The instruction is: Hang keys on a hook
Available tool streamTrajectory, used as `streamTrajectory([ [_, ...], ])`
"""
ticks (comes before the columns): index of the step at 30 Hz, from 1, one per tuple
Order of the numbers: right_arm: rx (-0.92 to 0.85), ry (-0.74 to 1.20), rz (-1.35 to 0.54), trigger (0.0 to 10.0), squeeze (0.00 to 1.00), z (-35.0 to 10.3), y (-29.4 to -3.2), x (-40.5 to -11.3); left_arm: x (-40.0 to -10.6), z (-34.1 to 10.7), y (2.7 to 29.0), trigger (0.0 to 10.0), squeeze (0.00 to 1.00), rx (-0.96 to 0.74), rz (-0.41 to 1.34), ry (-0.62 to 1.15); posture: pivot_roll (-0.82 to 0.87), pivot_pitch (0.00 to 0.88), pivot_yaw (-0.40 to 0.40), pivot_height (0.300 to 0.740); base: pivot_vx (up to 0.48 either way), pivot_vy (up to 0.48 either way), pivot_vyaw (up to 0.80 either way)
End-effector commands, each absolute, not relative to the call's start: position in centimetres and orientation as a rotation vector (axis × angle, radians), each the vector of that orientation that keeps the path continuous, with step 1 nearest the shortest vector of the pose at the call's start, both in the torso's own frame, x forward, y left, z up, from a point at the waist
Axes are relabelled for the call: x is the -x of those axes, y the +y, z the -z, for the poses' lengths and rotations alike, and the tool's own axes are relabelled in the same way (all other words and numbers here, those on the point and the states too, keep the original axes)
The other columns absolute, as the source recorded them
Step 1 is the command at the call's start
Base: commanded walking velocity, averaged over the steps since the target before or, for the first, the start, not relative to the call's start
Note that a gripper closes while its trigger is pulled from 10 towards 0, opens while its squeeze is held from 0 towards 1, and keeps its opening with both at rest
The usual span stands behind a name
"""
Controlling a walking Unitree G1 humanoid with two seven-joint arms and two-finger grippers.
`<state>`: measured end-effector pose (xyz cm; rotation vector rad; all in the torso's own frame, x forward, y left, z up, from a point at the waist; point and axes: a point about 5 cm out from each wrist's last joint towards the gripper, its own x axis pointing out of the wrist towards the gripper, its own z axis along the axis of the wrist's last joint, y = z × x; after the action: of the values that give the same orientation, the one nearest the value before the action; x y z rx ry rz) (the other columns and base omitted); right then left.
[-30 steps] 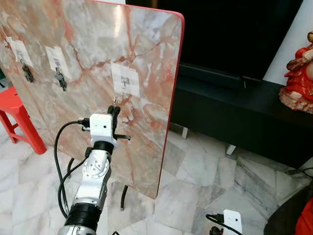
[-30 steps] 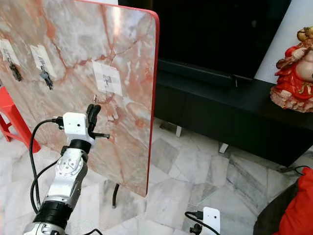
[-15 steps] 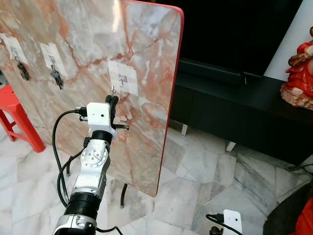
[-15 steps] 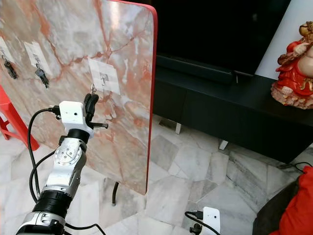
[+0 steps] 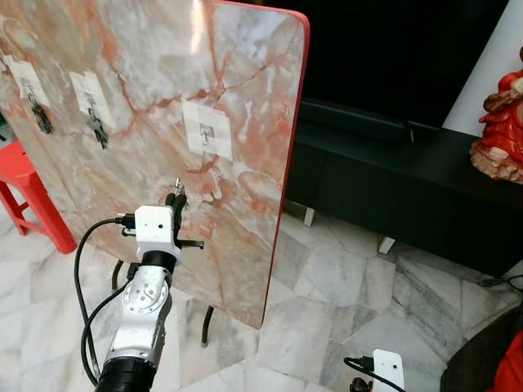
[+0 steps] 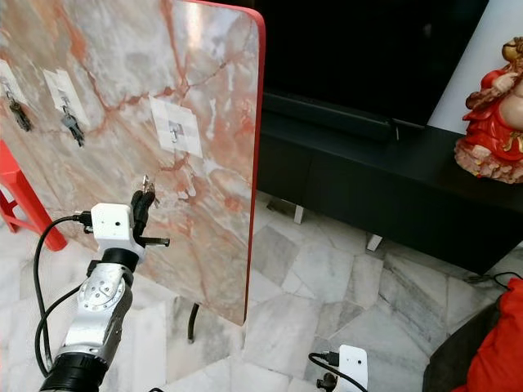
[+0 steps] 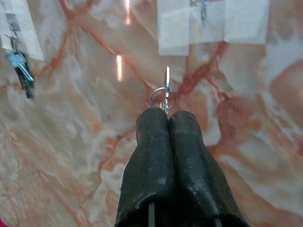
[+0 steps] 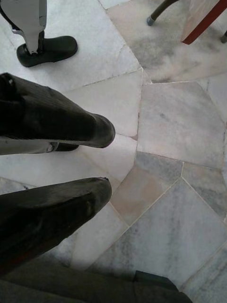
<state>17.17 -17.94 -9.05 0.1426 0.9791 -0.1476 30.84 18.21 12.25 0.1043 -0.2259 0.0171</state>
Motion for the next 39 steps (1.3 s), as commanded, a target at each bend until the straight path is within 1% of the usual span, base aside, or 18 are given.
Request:
streamTrajectory([
  [1,-0.136,0.990,0.156,10.0,0.00,9.1,-18.2,-16.9,-30.4,-12.1,18.2,10.0,0.00,-0.122,-0.001,-0.230,0.08,0.000,-0.068,0.733,0.000,0.000,0.00],
  [7,-0.136,0.992,0.156,10.0,0.00,9.2,-18.2,-16.8,-29.8,-11.8,18.2,10.0,0.00,-0.125,0.003,-0.216,0.08,0.000,-0.065,0.733,0.000,0.000,0.00],
  [15,-0.143,0.989,0.154,10.0,0.00,9.2,-17.9,-16.9,-29.8,-11.9,18.5,10.0,0.00,-0.129,-0.005,-0.217,0.08,0.000,-0.059,0.733,0.000,0.000,0.00],
  [20,-0.145,0.986,0.155,10.0,0.00,9.1,-17.8,-17.0,-29.9,-12.0,18.1,10.0,0.00,-0.134,0.003,-0.212,0.08,0.000,-0.053,0.733,0.000,0.000,0.00],
  [24,-0.148,0.987,0.161,10.0,0.00,9.1,-17.8,-17.0,-29.2,-11.6,17.5,10.0,0.00,-0.134,0.029,-0.207,0.08,0.000,-0.052,0.733,0.271,0.000,0.00],
  [39,-0.142,0.985,0.157,10.0,0.00,9.1,-18.1,-17.1,-27.6,-10.9,18.0,10.0,0.00,-0.162,0.019,-0.177,0.07,0.000,-0.062,0.733,0.271,0.000,0.00],
])
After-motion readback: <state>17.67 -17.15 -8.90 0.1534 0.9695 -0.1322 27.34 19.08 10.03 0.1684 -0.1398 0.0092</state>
